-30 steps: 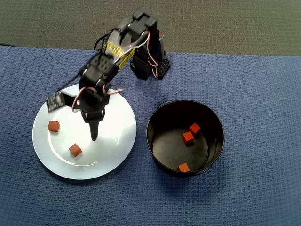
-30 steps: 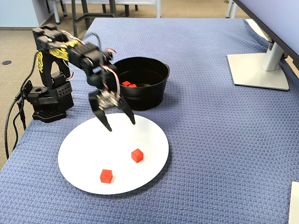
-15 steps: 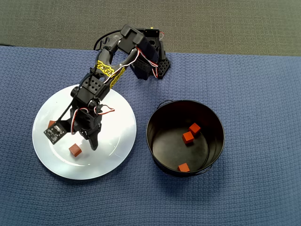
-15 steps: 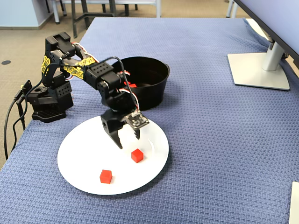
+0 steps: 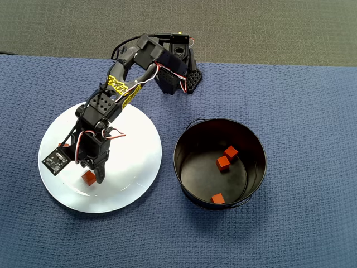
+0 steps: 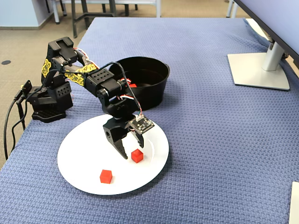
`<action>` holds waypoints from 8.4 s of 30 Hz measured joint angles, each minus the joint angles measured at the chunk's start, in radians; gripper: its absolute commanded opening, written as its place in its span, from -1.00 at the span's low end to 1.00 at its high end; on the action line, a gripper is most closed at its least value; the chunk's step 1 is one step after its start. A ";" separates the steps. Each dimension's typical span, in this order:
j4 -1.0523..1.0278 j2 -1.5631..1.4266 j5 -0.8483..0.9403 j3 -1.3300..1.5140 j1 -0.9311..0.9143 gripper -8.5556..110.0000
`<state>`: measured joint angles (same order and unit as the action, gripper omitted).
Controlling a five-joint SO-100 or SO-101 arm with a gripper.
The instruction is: Pick up the red cubes from the white plate and place them in the black recipient
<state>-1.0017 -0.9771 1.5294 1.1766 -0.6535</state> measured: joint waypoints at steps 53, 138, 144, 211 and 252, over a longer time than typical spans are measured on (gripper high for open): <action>-0.163 -1.000 -0.894 0.511 0.785 -0.30; 0.012 0.000 -0.568 -0.002 -0.253 -0.54; 0.005 0.025 -0.569 -0.035 -0.267 -0.56; -0.118 -0.091 -0.620 -0.038 -0.261 -0.86; -0.094 -1.304 -1.161 0.891 0.506 -0.66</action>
<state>-1.0953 -2.2810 0.3682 2.0678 -0.1473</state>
